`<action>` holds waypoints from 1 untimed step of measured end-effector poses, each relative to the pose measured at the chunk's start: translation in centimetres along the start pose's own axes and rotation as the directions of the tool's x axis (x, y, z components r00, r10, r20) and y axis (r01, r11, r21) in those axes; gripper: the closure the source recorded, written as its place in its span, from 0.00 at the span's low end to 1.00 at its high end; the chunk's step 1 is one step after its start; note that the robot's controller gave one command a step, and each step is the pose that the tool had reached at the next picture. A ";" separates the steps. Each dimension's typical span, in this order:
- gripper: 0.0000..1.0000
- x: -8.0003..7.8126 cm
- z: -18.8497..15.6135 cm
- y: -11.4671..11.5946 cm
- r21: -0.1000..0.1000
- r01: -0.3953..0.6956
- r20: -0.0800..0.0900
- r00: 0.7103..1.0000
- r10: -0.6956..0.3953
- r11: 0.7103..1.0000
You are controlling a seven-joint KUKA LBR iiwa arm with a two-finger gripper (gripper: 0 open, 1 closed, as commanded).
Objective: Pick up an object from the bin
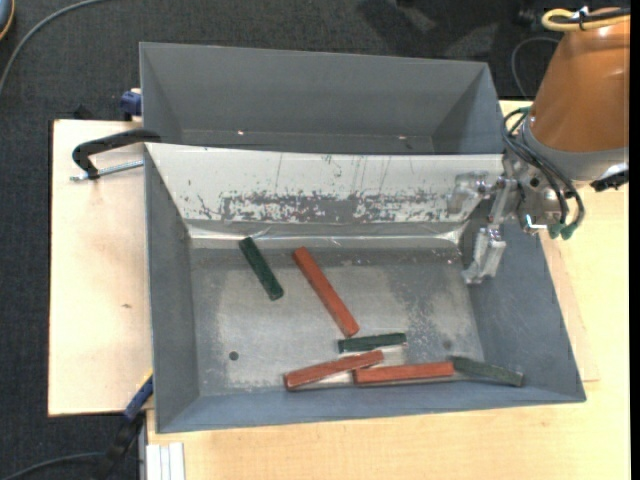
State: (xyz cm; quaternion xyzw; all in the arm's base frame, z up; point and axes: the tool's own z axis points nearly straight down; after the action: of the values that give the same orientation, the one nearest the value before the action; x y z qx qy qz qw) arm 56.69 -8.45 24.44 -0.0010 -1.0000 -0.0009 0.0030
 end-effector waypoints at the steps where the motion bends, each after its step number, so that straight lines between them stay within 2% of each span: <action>1: 0.00 2.4 13.8 4.8 -0.001 0.081 -0.002 0.997 -0.081 0.997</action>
Offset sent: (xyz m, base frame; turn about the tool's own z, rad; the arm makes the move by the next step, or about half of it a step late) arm -0.0230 0.0454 -0.1339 -0.0793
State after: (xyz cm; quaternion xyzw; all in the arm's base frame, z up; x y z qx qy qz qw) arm 54.22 -3.66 10.65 0.0397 -0.9992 -0.0017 0.0040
